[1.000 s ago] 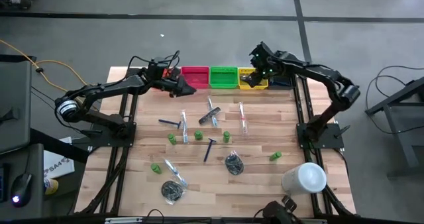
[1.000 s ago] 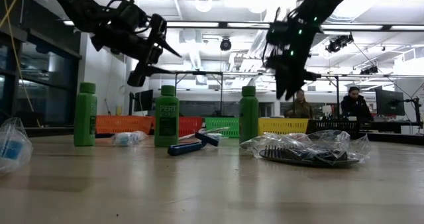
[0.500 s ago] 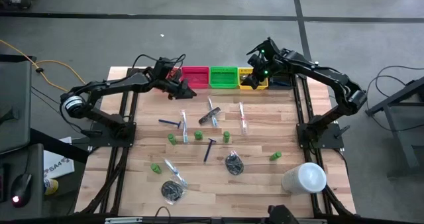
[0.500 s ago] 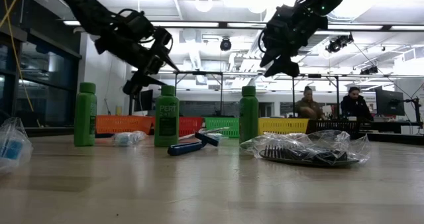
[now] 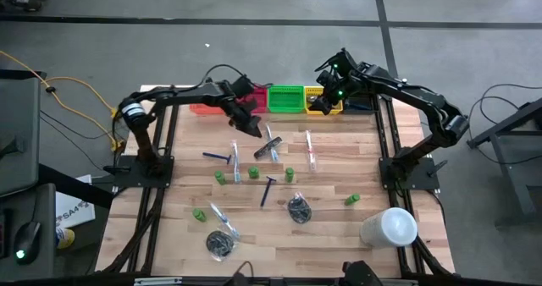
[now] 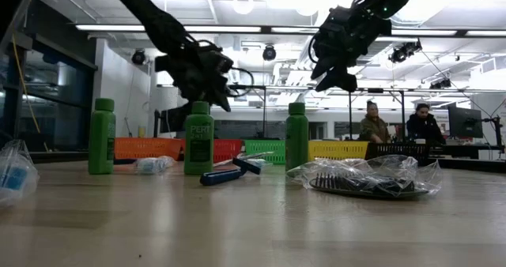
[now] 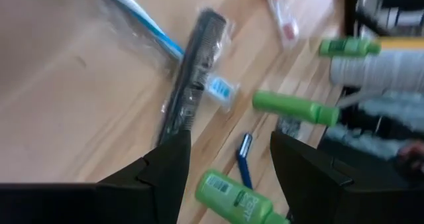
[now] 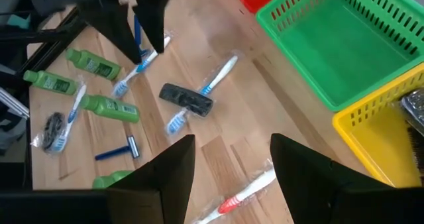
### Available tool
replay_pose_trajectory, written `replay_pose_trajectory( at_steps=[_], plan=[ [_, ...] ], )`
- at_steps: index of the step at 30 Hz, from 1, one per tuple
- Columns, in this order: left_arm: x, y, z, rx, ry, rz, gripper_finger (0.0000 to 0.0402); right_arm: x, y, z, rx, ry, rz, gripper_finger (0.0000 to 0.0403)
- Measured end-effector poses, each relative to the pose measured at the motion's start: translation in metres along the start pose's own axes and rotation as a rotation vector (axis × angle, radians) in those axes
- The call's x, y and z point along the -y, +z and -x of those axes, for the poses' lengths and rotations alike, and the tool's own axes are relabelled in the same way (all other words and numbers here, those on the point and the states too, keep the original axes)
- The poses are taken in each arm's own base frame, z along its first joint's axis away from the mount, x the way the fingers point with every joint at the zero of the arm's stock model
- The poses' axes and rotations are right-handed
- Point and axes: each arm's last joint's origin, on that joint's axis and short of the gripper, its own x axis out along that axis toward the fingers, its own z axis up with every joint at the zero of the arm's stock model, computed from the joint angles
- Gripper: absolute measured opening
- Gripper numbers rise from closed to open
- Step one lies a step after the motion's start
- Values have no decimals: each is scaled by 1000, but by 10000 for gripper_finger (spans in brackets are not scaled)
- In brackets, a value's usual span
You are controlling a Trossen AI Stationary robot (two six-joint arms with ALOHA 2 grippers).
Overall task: Pick & Place Travel size toiletries
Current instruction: Put the black hair comb into the yellow bin
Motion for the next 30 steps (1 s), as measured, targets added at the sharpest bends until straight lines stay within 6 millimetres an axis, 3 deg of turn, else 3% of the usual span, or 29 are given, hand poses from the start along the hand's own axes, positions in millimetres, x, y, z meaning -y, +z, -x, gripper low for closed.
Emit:
replay_pose_trajectory(
  at_steps=[11,21,30],
  plan=[
    [-6,9,-32,-37,78,-125,209,0,0,0,2,0,6,191],
    [14,2,-54,2,191,-343,209,0,0,0,2,2,26,191],
    [19,-1,-57,-1,190,-271,209,0,0,0,0,3,44,191]
  ],
)
